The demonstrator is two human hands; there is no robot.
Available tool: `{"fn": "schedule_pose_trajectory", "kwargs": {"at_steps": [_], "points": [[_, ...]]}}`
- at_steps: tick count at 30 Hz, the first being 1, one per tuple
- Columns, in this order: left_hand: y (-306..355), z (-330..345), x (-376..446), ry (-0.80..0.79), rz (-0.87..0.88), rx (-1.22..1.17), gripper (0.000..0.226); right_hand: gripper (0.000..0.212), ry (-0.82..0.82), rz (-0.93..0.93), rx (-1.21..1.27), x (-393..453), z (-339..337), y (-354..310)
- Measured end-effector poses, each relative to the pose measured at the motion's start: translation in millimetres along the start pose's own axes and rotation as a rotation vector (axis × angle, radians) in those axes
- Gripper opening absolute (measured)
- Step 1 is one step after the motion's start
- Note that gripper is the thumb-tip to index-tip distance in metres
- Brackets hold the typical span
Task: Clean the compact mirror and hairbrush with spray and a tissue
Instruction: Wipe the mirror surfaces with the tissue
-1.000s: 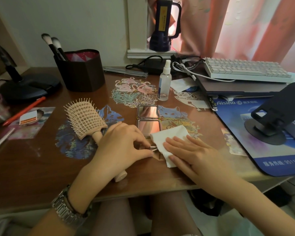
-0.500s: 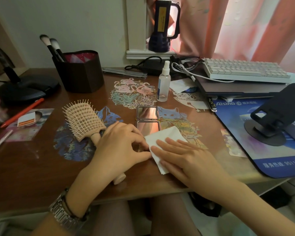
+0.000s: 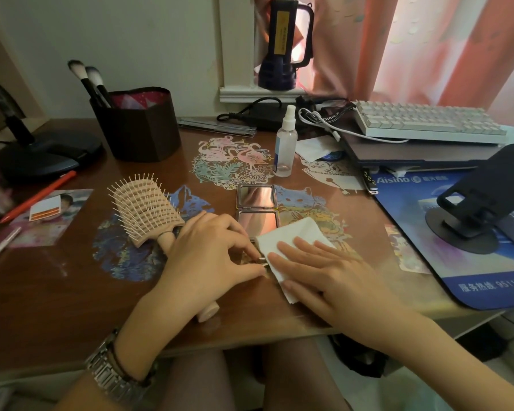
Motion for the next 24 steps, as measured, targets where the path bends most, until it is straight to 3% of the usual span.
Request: {"fn": "schedule_pose_trajectory", "kwargs": {"at_steps": [7,15,24], "points": [[-1.5,0.1,-0.2,0.008,-0.013,-0.009,0.024,0.04,0.002,-0.027,0.035,3.6,2.7,-5.9],[0.5,-1.2,-0.4,0.004,-0.036,0.008,0.023,0.042,0.007,0.062,0.053,-2.6,-1.0,27.0],[0.0,-4.0,4.0,-0.097,-0.012,0.006,0.03,0.044,0.025,0.153,0.071,2.1,-6.2,47.8]]}}
Point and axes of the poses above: each hand's wrist, its own x-axis towards the middle knuckle, its own z-axis out of the palm, y = z × x, the point moved 3 cm from there along x, towards the middle knuckle, and after that the axes turned 11 degrees about z, right-handed, at the moved point
